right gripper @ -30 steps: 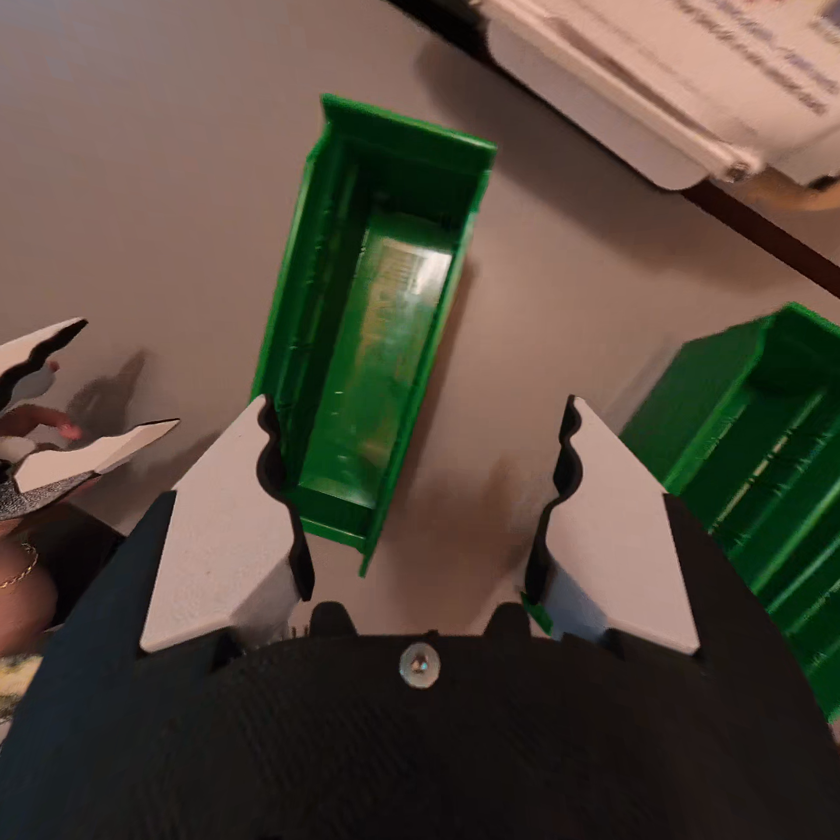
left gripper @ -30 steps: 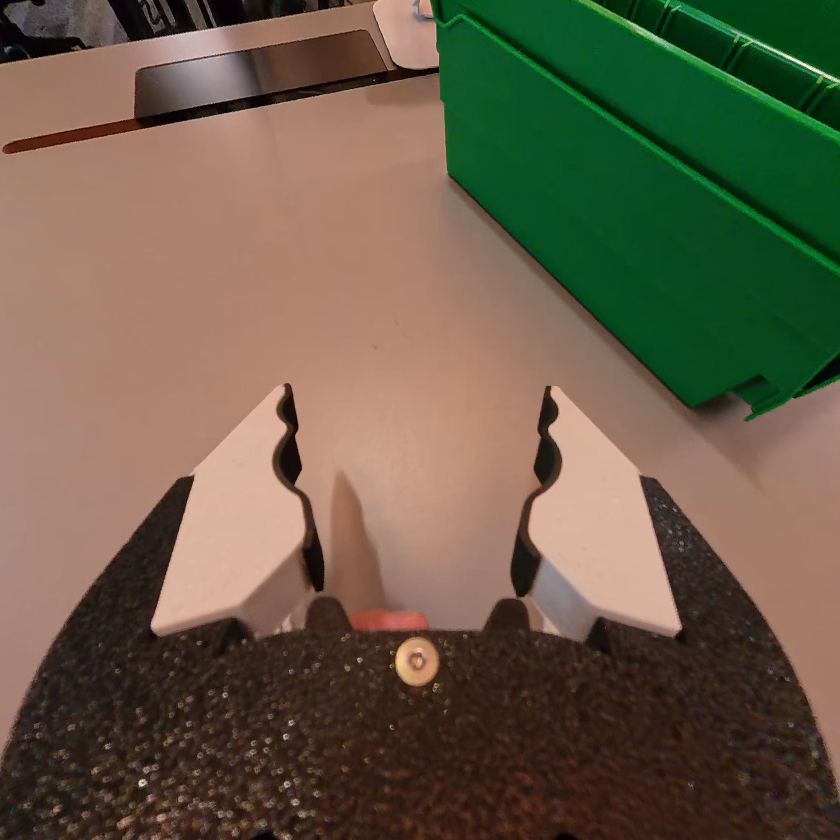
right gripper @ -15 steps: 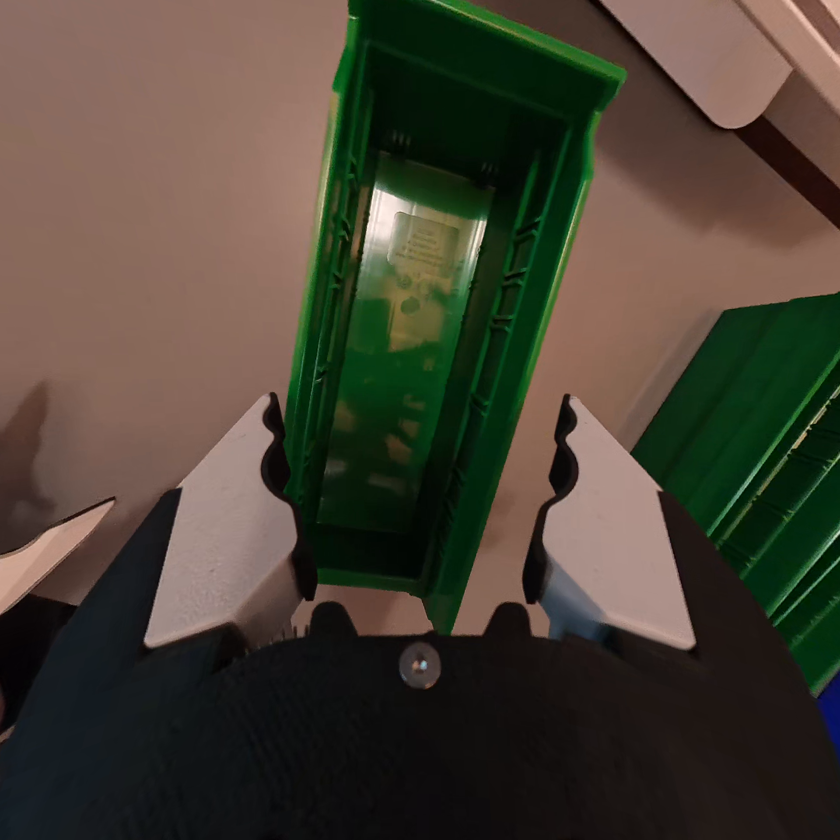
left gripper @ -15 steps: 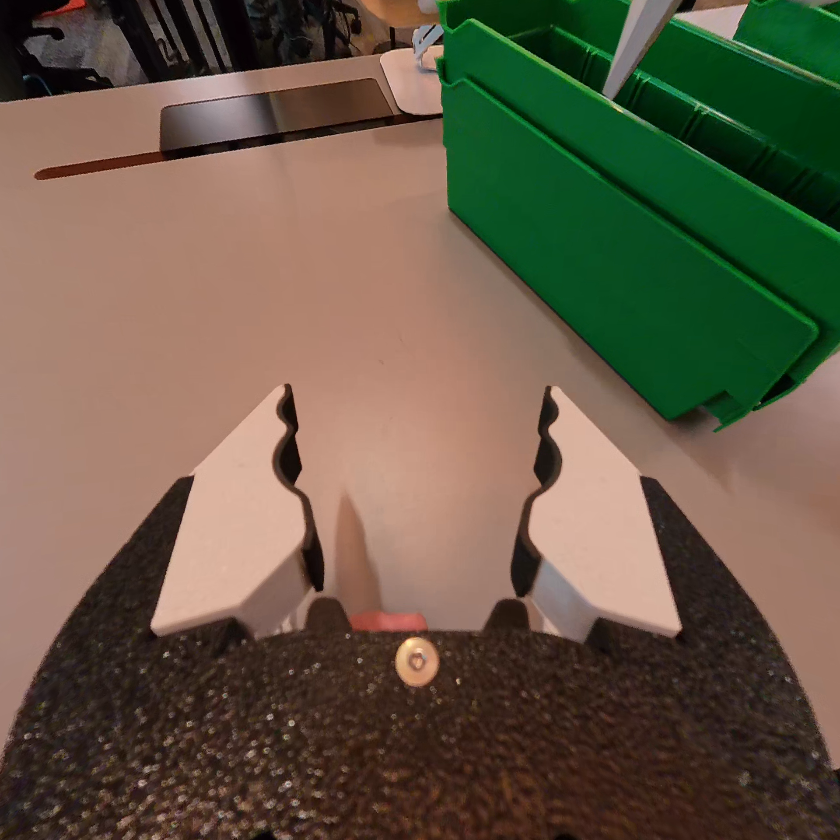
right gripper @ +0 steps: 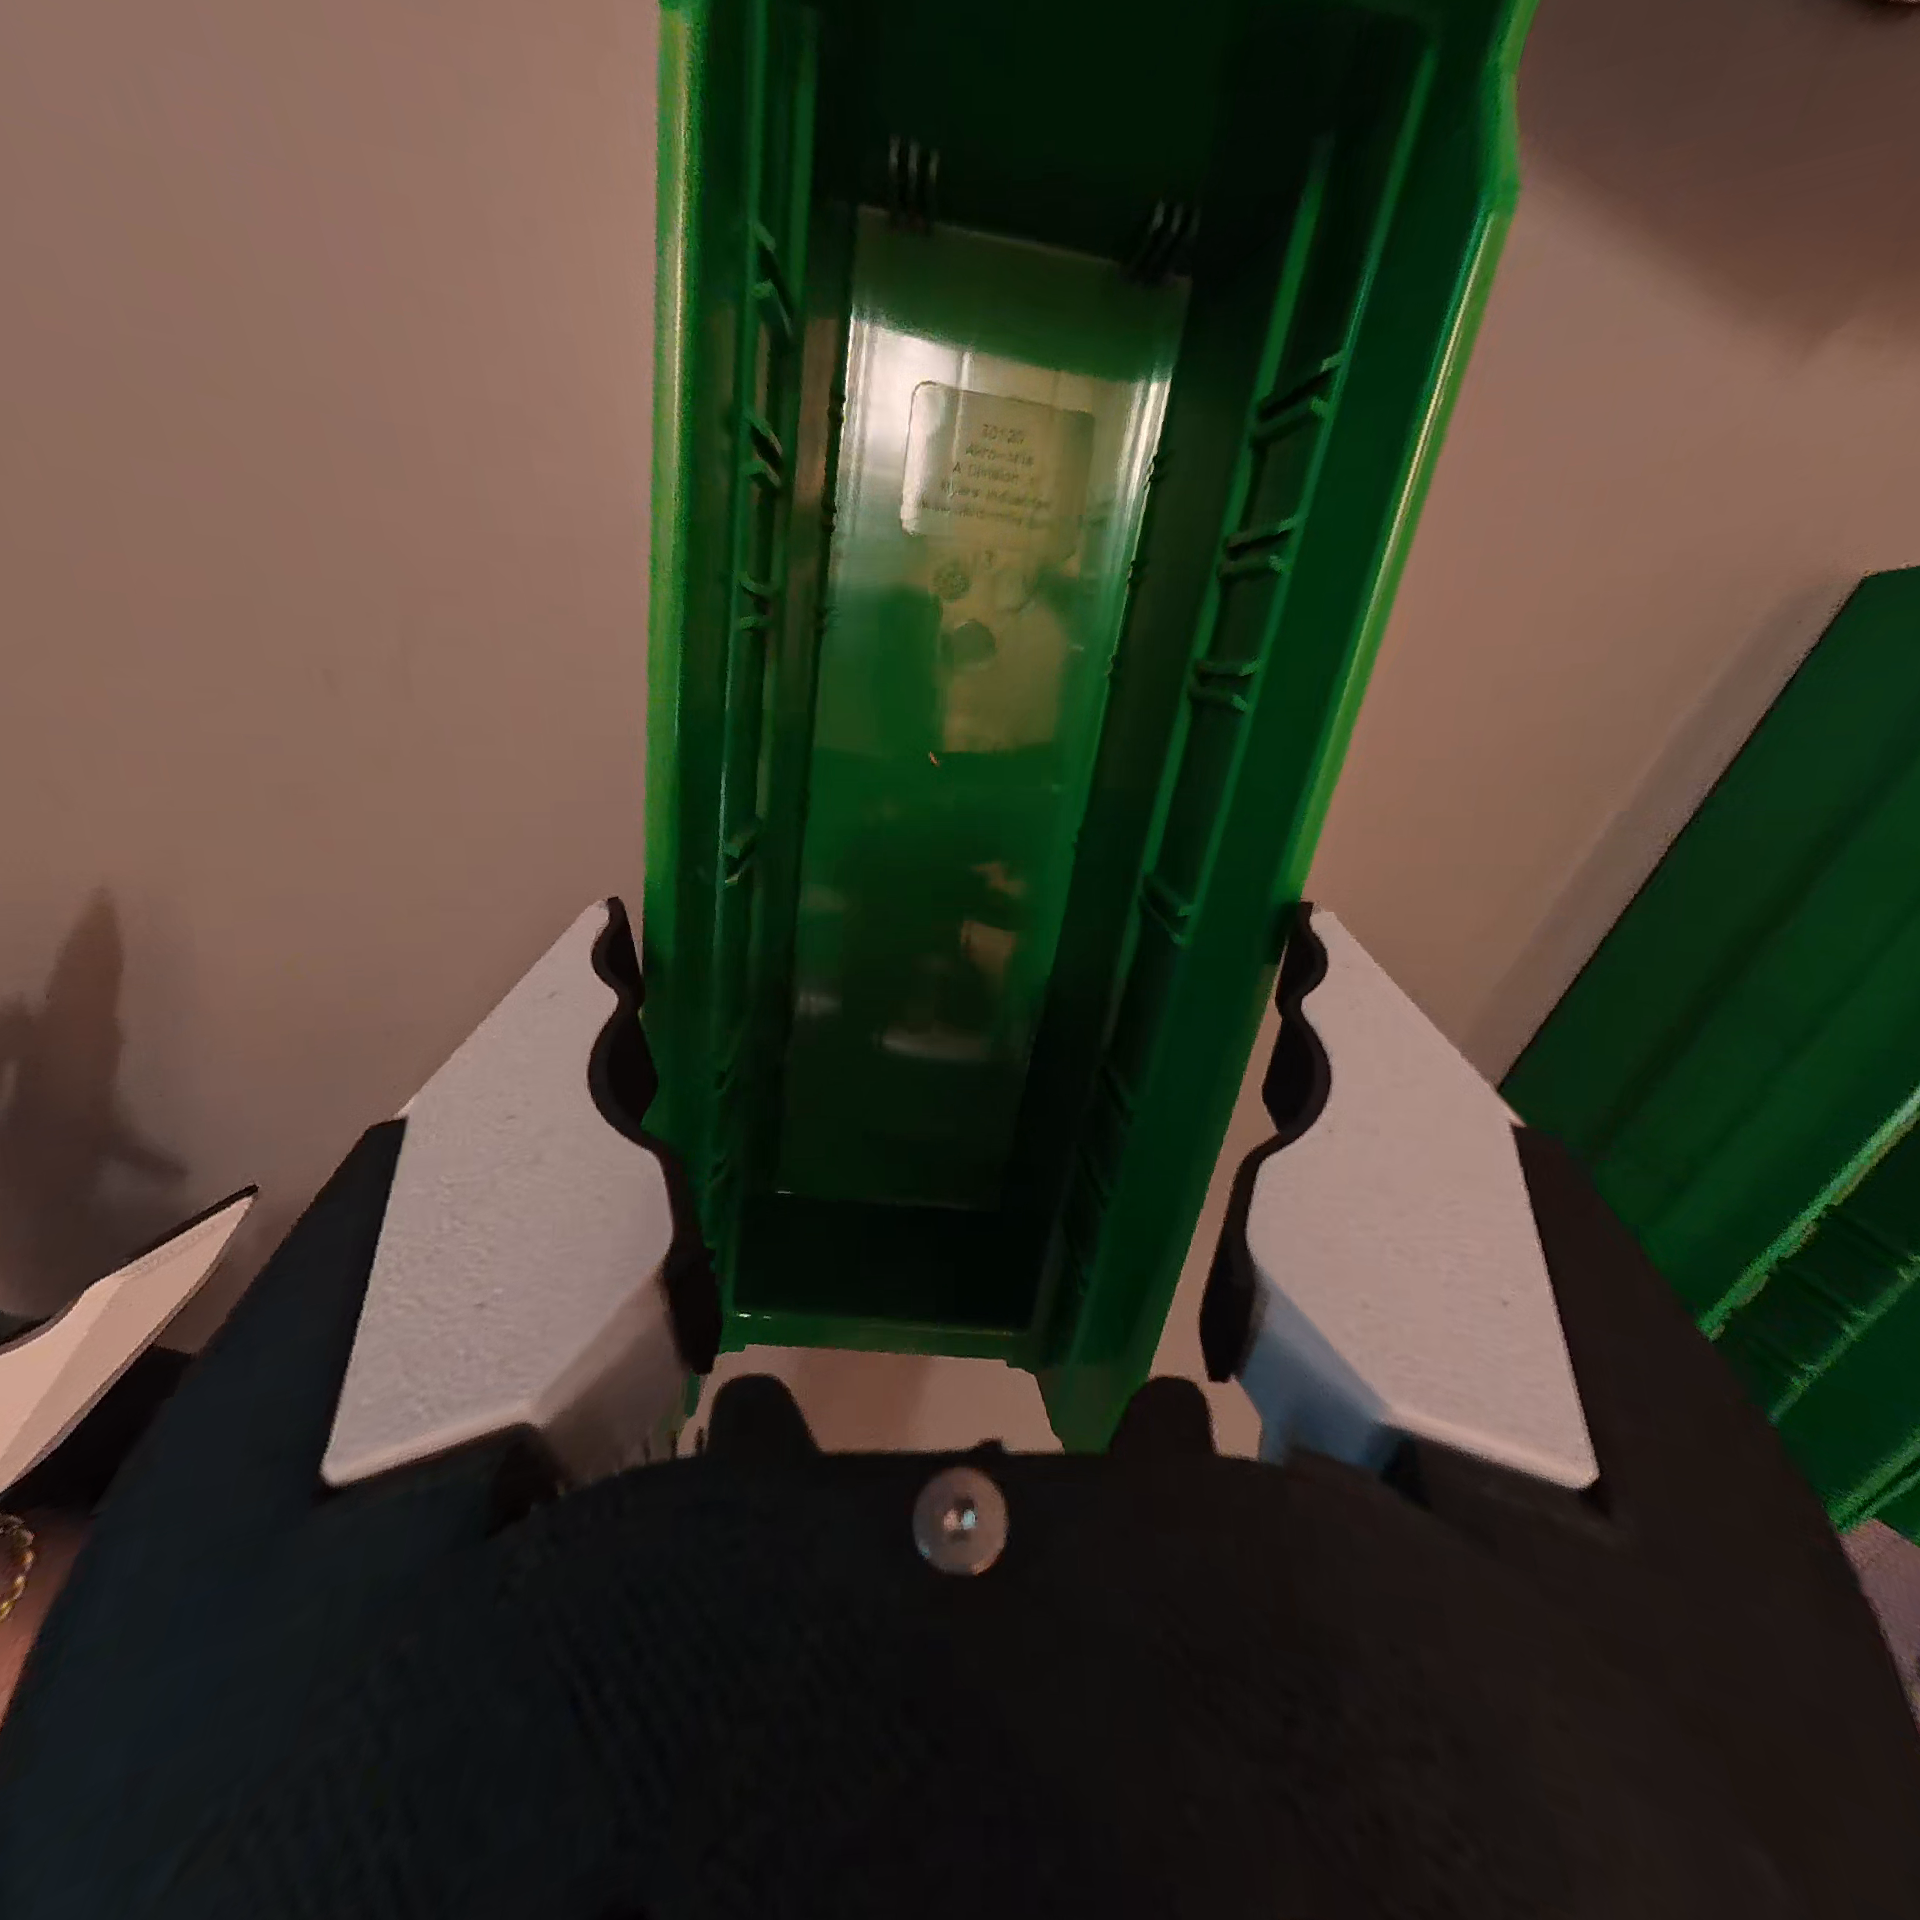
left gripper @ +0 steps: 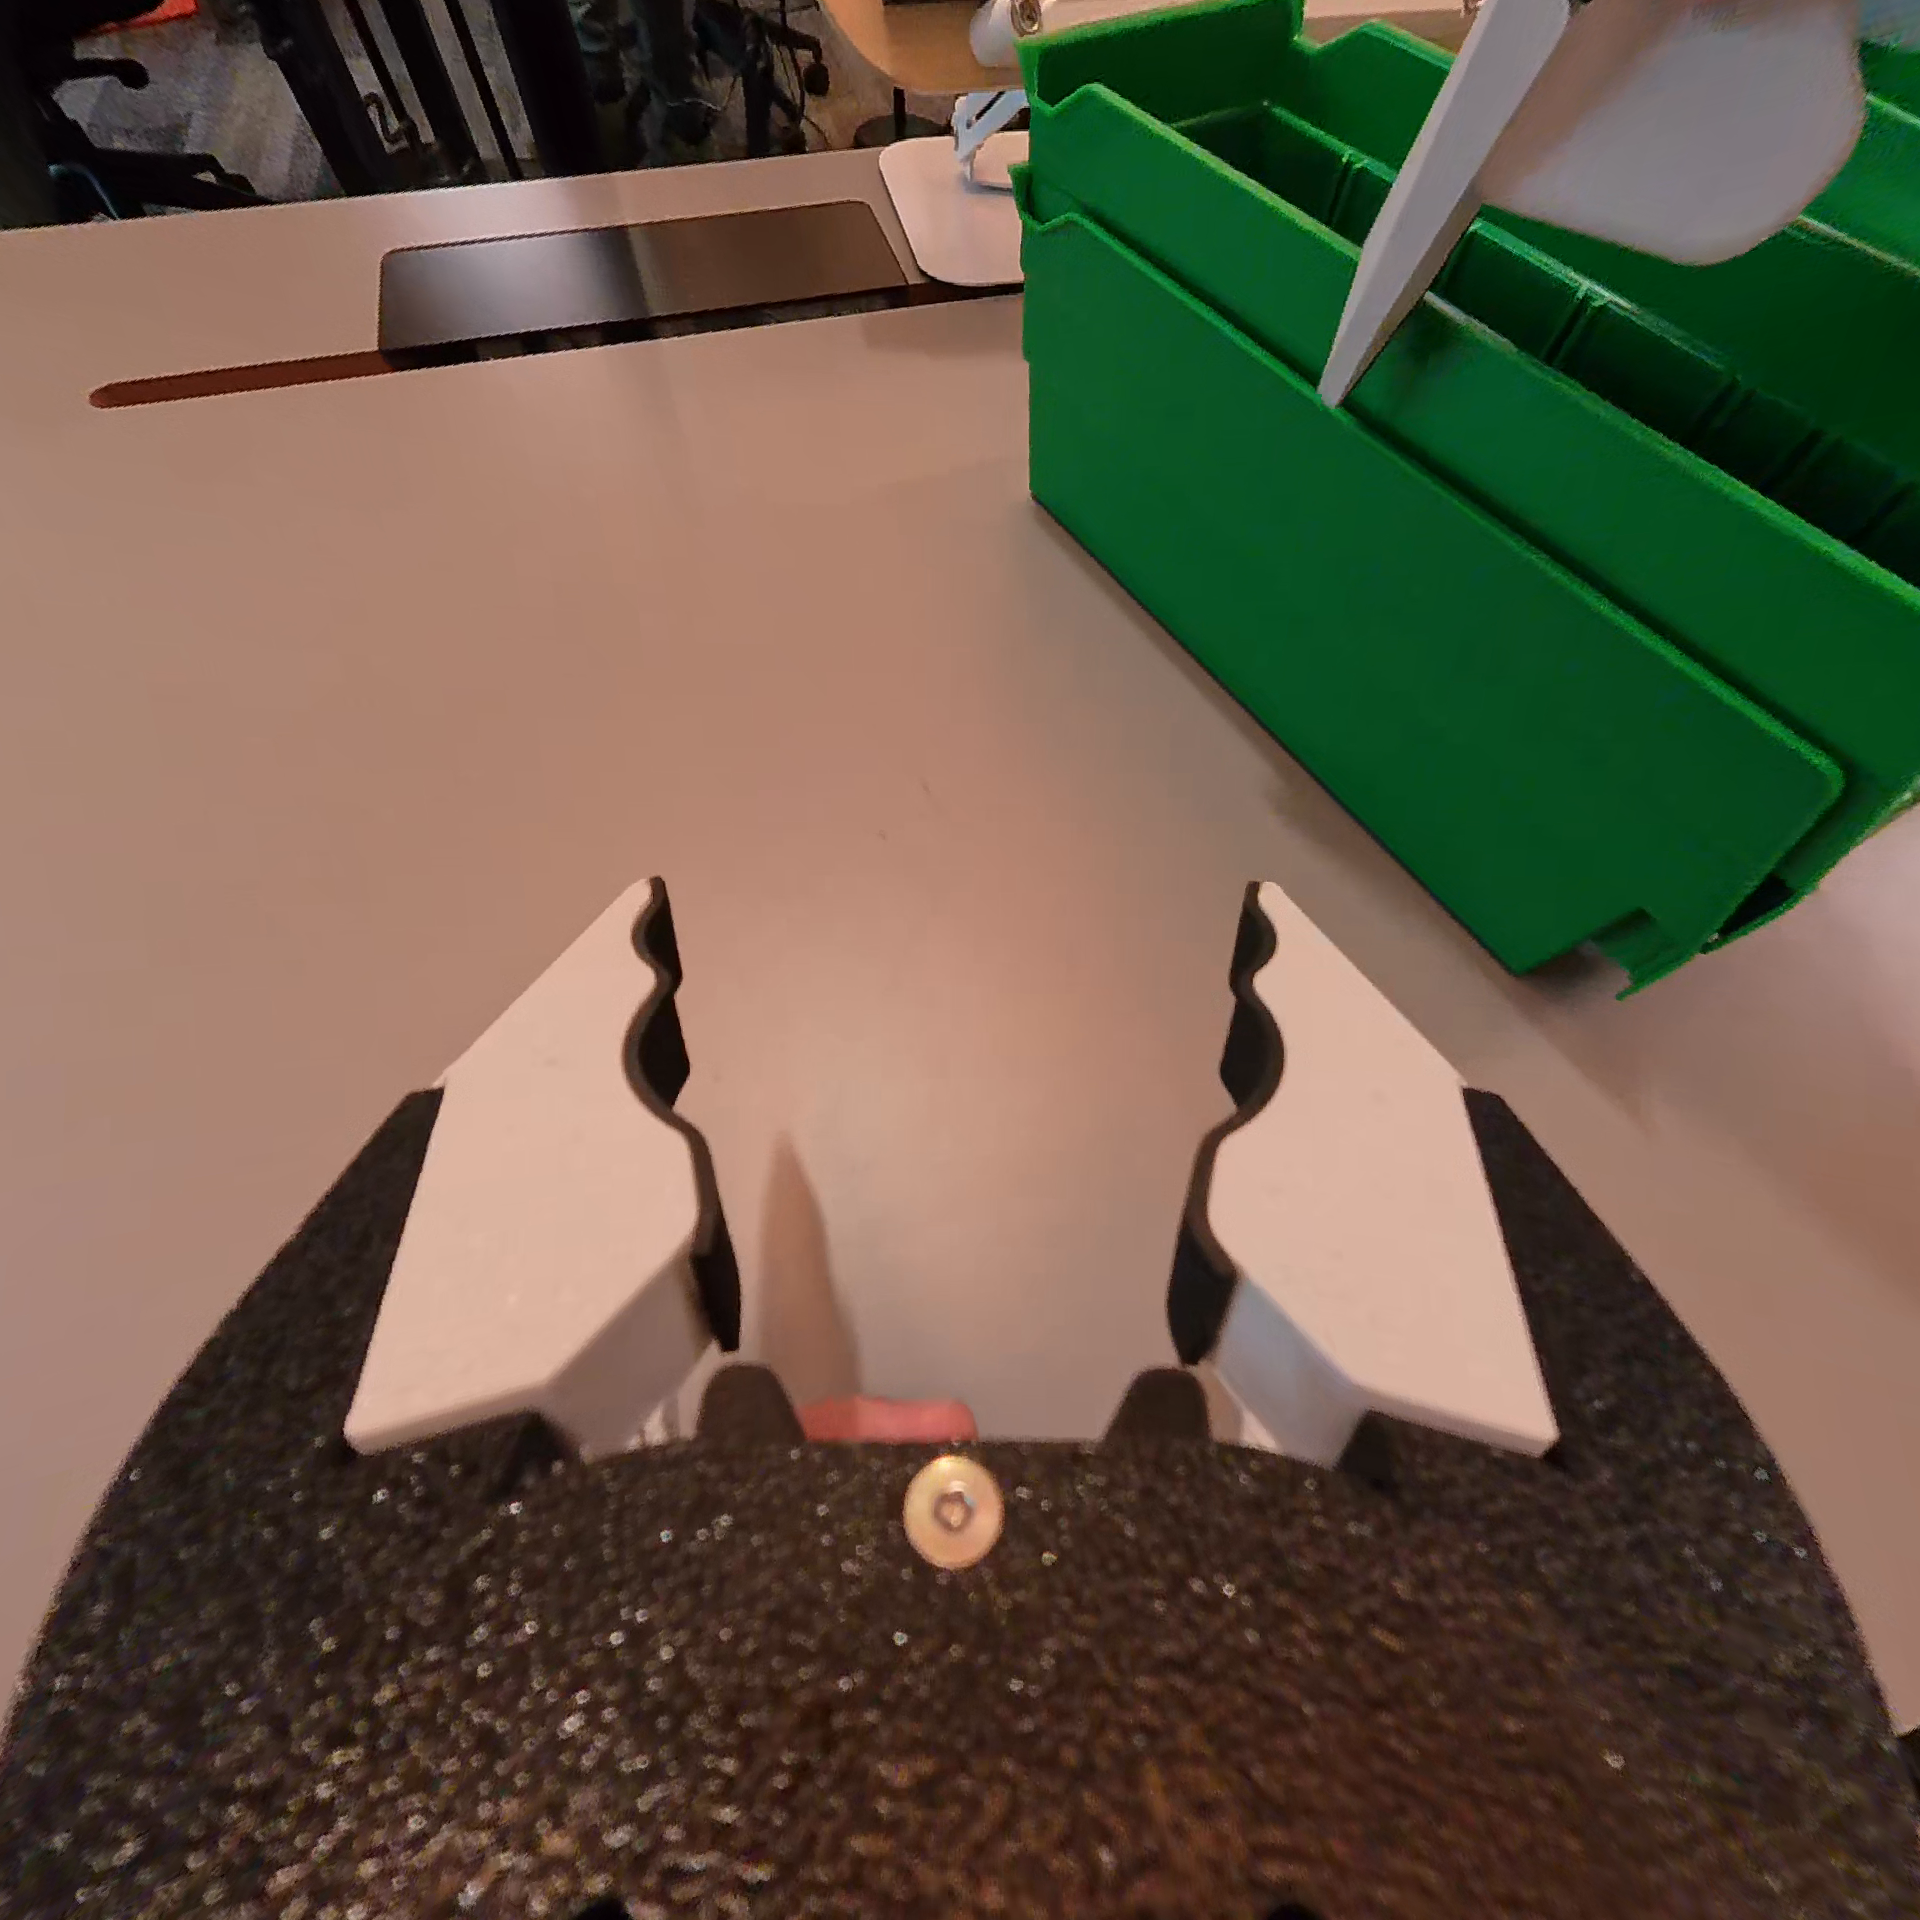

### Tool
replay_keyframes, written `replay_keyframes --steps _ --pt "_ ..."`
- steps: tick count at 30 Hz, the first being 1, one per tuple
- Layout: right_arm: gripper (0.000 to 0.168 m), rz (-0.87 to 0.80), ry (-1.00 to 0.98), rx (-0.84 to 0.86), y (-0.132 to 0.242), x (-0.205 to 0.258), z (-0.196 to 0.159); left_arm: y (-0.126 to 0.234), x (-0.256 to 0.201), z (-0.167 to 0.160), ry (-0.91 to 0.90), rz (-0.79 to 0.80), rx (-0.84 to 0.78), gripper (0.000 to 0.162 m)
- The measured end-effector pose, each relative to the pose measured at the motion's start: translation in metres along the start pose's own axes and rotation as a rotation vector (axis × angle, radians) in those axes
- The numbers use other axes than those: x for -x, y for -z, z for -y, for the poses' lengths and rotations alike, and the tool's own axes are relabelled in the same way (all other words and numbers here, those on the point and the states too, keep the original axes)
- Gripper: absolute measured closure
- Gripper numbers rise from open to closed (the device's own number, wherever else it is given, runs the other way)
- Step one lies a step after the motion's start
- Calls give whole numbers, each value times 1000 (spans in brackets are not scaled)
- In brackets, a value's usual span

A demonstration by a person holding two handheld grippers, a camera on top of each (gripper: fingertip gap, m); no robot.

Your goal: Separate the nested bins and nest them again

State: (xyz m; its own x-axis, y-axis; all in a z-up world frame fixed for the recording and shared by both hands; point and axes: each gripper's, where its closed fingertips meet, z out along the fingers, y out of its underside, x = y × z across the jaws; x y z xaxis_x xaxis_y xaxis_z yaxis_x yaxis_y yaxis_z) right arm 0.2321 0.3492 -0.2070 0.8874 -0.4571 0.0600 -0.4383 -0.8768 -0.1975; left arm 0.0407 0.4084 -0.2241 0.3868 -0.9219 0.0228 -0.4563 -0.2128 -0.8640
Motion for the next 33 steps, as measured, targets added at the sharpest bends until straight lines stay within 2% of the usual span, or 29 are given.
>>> replay_keyframes --steps 1,15,22,33 --pt "45 7 -1 6 -1 0 -1 0 0 0 -1 -1 1 57" --pt "59 -9 -19 59 1 3 0 2 -1 2 3 -7 -9 57" --pt "49 -8 -91 87 -2 10 1 2 -1 2 6 -6 -10 57" --pt "48 -31 -153 83 -4 10 7 4 1 4 16 -8 -20 57"
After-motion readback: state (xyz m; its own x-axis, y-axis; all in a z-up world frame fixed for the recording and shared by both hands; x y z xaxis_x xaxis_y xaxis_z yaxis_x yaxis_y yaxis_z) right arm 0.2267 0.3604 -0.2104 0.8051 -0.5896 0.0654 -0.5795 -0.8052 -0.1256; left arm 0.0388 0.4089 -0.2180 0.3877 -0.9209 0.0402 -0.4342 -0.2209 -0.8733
